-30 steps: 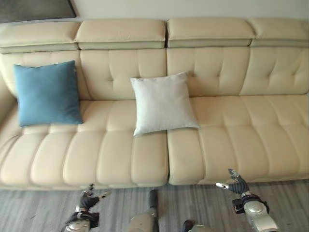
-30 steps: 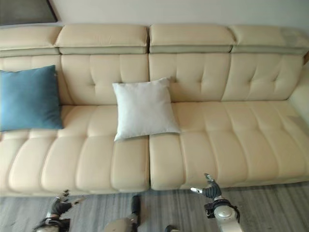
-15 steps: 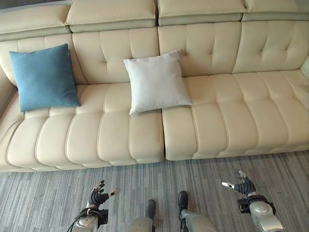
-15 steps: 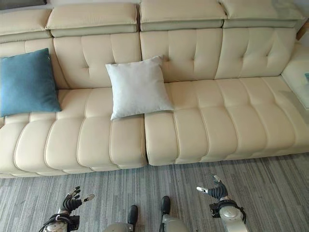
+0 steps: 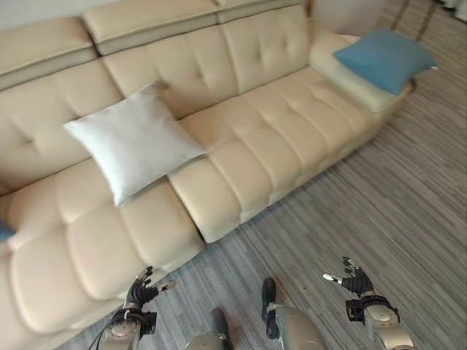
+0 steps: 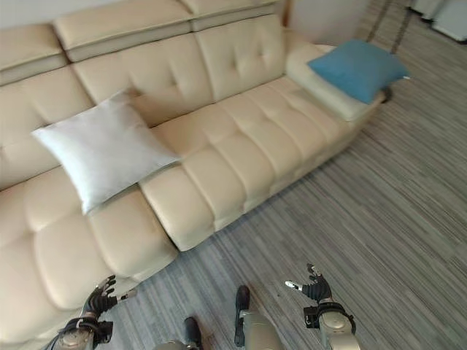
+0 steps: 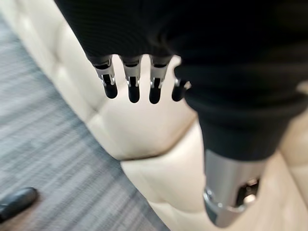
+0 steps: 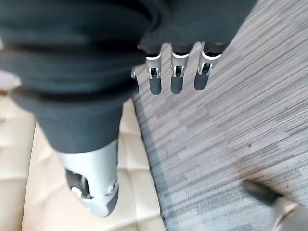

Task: Pick up all the scattered cushions and arrange them neatly on the sofa.

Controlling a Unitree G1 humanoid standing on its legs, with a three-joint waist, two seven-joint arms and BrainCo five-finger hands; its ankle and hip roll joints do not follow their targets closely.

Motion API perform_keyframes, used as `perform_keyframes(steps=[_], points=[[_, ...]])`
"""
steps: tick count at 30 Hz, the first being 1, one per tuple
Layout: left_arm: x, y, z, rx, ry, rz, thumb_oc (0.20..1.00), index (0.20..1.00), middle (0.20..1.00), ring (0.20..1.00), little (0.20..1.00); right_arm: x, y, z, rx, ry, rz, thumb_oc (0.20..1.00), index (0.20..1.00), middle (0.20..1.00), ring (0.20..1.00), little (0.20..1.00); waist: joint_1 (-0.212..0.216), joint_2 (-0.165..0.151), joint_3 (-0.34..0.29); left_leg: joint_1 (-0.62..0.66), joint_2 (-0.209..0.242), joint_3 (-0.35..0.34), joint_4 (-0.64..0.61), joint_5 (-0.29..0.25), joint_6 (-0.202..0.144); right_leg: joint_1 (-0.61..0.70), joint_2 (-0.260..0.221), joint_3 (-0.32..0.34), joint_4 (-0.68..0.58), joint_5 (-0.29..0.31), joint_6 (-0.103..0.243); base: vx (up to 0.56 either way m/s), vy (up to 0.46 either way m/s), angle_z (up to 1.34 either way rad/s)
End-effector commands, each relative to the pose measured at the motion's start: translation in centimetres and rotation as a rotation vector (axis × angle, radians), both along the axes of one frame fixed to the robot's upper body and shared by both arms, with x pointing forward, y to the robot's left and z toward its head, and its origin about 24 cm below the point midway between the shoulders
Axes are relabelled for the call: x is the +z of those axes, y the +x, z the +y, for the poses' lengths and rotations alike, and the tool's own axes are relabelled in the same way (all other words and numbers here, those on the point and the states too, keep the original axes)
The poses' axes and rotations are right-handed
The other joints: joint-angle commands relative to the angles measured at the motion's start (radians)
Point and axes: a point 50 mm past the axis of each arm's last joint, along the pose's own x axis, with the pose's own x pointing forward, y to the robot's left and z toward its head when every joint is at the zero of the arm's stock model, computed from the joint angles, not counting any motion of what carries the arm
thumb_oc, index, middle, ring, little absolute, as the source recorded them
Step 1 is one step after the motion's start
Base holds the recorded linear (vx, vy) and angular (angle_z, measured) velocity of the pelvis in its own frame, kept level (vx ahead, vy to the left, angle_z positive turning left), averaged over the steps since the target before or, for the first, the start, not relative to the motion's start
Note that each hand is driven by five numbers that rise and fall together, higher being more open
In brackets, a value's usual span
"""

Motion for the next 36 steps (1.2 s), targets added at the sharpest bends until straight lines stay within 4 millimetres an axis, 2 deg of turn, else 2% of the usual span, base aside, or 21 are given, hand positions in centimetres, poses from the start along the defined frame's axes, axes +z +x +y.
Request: perform_keyframes(steps=[1,3,5,7,8,10,13,14,15,16,17,19,23,25,26,28,29,31,33,35,36], points=[[0.4,-0.2,0.7,-0.001,0.034,-0.016,1.000,1.000,1.000,1.000,1.000,1.7,1.5,-0.4,0.021,-0.025,-0.090,1.000,1.000,1.000,1.000,1.000,0.026,0.006,-0.022,-0.031,0.006,-0.219,0.059,-0.087,-0.074,0.132,-0.032,0.031,-0.090,-0.003,0.067,0.17,-0.215,-1.39],[0.2,0.3,0.1,-0.026,0.022,-0.012,1.000,1.000,1.000,1.000,1.000,1.6,1.2,-0.4,0.007,-0.018,-0.087,1.000,1.000,1.000,1.000,1.000,-0.007,-0.017,-0.024,-0.016,0.018,-0.217,0.104,-0.116,-0.082,0.142,0.000,0.117,-0.137,-0.003,0.078,0.22,-0.288,-0.52],[0.1,0.9,-0.8,-0.055,0.005,-0.020,1.000,1.000,1.000,1.000,1.000,1.6,1.0,-1.0,-0.013,-0.027,-0.088,1.000,1.000,1.000,1.000,1.000,-0.013,-0.026,-0.015,-0.059,0.043,-0.243,0.240,-0.125,-0.085,0.165,0.026,0.147,-0.173,0.003,0.057,0.16,-0.253,0.30],[-0.2,1.6,-2.0,-0.061,-0.034,-0.025,1.000,1.000,1.000,1.000,1.000,1.9,1.1,-1.5,-0.026,-0.039,-0.095,1.000,1.000,1.000,1.000,1.000,-0.008,-0.028,0.002,-0.128,0.052,-0.309,0.362,-0.085,-0.098,0.188,0.047,0.161,-0.192,-0.005,0.035,0.08,-0.197,0.08],[-0.3,1.8,-2.3,-0.068,-0.047,-0.030,1.000,1.000,1.000,1.000,1.000,1.9,1.1,-1.7,-0.033,-0.042,-0.096,1.000,1.000,1.000,1.000,1.000,-0.007,-0.039,0.012,-0.177,0.031,-0.330,0.382,-0.064,-0.086,0.190,0.042,0.159,-0.207,0.006,0.020,0.05,-0.139,-0.34],[-0.6,1.6,-2.8,-0.090,-0.055,-0.013,1.000,1.000,1.000,1.000,1.000,1.9,1.0,-1.8,-0.041,-0.035,-0.096,1.000,1.000,1.000,1.000,1.000,0.000,-0.042,0.014,-0.222,-0.034,-0.397,0.333,-0.104,-0.073,0.210,0.050,0.182,-0.219,-0.006,0.022,0.14,-0.053,-0.13],[-1.0,1.1,-3.1,-0.131,-0.048,0.022,1.000,1.000,1.000,1.000,1.000,1.7,0.6,-2.1,-0.060,-0.041,-0.086,1.000,1.000,1.000,1.000,1.000,0.018,-0.028,0.011,-0.274,-0.100,-0.469,0.220,-0.037,-0.088,0.243,0.085,0.211,-0.229,-0.025,0.024,0.20,0.026,-0.08],[-1.0,1.1,-3.1,-0.131,-0.047,0.022,1.000,1.000,1.000,1.000,1.000,1.7,0.6,-2.1,-0.060,-0.041,-0.086,1.000,1.000,1.000,1.000,1.000,0.017,-0.029,0.009,-0.276,-0.102,-0.470,0.215,-0.032,-0.087,0.240,0.084,0.210,-0.230,-0.024,0.024,0.21,0.059,-0.30],[-1.0,1.1,-3.1,-0.145,-0.041,0.029,1.000,1.000,1.000,1.000,1.000,1.4,0.5,-2.2,-0.073,-0.046,-0.071,1.000,1.000,1.000,1.000,1.000,0.037,-0.017,0.015,-0.314,-0.132,-0.522,0.181,0.015,-0.106,0.261,0.110,0.244,-0.228,-0.039,0.025,0.19,0.073,-0.57],[-0.9,1.0,-3.0,-0.146,-0.033,0.032,1.000,1.000,1.000,1.000,1.000,1.3,0.4,-2.2,-0.077,-0.046,-0.066,1.000,1.000,1.000,1.000,1.000,0.040,-0.014,0.011,-0.330,-0.135,-0.538,0.177,0.032,-0.109,0.262,0.117,0.256,-0.227,-0.045,0.026,0.29,0.123,-0.54],[-1.1,0.6,-2.9,-0.140,-0.037,0.043,1.000,1.000,1.000,1.000,1.000,1.1,0.3,-2.0,-0.073,-0.038,-0.062,1.000,1.000,1.000,1.000,1.000,0.042,-0.012,0.004,-0.303,-0.131,-0.547,0.148,0.022,-0.102,0.269,0.120,0.275,-0.224,-0.053,0.029,0.27,0.135,-0.72],[-1.2,0.2,-2.5,-0.122,-0.039,0.054,1.000,1.000,1.000,1.000,1.000,1.0,0.0,-1.8,-0.067,-0.031,-0.057,1.000,1.000,1.000,1.000,1.000,0.033,-0.011,-0.005,-0.284,-0.135,-0.550,0.160,0.014,-0.089,0.278,0.108,0.284,-0.215,-0.061,0.039,0.29,0.187,-0.84],[-0.8,0.1,-1.8,-0.126,-0.016,0.048,1.000,1.000,1.000,1.000,1.000,1.0,0.3,-1.2,-0.046,-0.008,-0.062,1.000,1.000,1.000,1.000,1.000,0.037,-0.022,-0.014,-0.261,-0.137,-0.524,0.189,-0.031,-0.063,0.277,0.079,0.347,-0.202,-0.054,0.060,0.21,0.183,-0.68],[-0.2,0.1,-0.8,-0.115,0.014,0.038,1.000,1.000,1.000,1.000,1.000,1.0,0.5,-0.9,-0.047,0.010,-0.069,1.000,1.000,1.000,1.000,1.000,0.044,-0.023,-0.013,-0.247,-0.134,-0.500,0.219,-0.070,-0.037,0.251,0.061,0.376,-0.138,-0.042,0.077,0.15,0.174,-0.78],[-0.2,0.1,-0.8,-0.115,0.014,0.038,1.000,1.000,1.000,1.000,1.000,1.0,0.5,-0.9,-0.047,0.010,-0.069,1.000,1.000,1.000,1.000,1.000,0.046,-0.024,-0.013,-0.248,-0.133,-0.498,0.220,-0.072,-0.037,0.250,0.061,0.379,-0.137,-0.043,0.077,0.10,0.139,-0.56],[0.2,0.0,0.0,-0.095,0.037,0.028,1.000,1.000,1.000,1.000,1.000,1.1,0.7,-0.6,-0.049,0.025,-0.076,1.000,1.000,1.000,1.000,1.000,0.050,-0.019,-0.005,-0.228,-0.132,-0.482,0.237,-0.103,-0.007,0.207,0.041,0.392,-0.042,-0.005,0.088,0.09,0.126,-0.42],[0.2,0.0,0.0,-0.095,0.037,0.028,1.000,1.000,1.000,1.000,1.000,1.1,0.7,-0.6,-0.049,0.025,-0.076,1.000,1.000,1.000,1.000,1.000,0.052,-0.019,-0.005,-0.229,-0.131,-0.481,0.238,-0.104,-0.007,0.205,0.041,0.394,-0.040,-0.006,0.088,0.09,0.108,-0.52],[0.4,-0.2,0.4,-0.087,0.051,0.023,1.000,1.000,1.000,1.000,1.000,1.2,0.8,-0.4,-0.054,0.038,-0.088,1.000,1.000,1.000,1.000,1.000,0.050,-0.011,-0.002,-0.216,-0.118,-0.468,0.240,-0.118,0.003,0.170,0.028,0.381,0.016,0.020,0.091,0.08,0.061,-0.54],[0.4,-0.1,0.2,-0.089,0.047,0.024,1.000,1.000,1.000,1.000,1.000,1.2,0.8,-0.3,-0.053,0.044,-0.091,1.000,1.000,1.000,1.000,1.000,0.042,-0.007,-0.002,-0.186,-0.117,-0.466,0.222,-0.128,0.004,0.140,0.021,0.358,0.006,0.021,0.081,0.16,0.057,-0.48],[0.5,0.1,0.3,-0.079,0.045,0.010,1.000,1.000,1.000,1.000,1.000,1.4,1.1,-0.2,-0.046,0.040,-0.101,1.000,1.000,1.000,1.000,1.000,0.033,-0.004,0.005,-0.163,-0.108,-0.454,0.205,-0.139,0.002,0.098,0.008,0.316,-0.041,0.035,0.080,0.29,-0.026,-0.46],[0.3,0.3,0.1,-0.062,0.034,0.008,1.000,1.000,1.000,1.000,1.000,1.9,2.0,0.1,-0.027,0.028,-0.118,1.000,1.000,1.000,1.000,1.000,0.015,-0.004,0.019,-0.086,-0.094,-0.439,0.171,-0.187,-0.010,0.008,0.012,0.250,-0.156,0.076,0.109,0.44,-0.083,-0.56]])
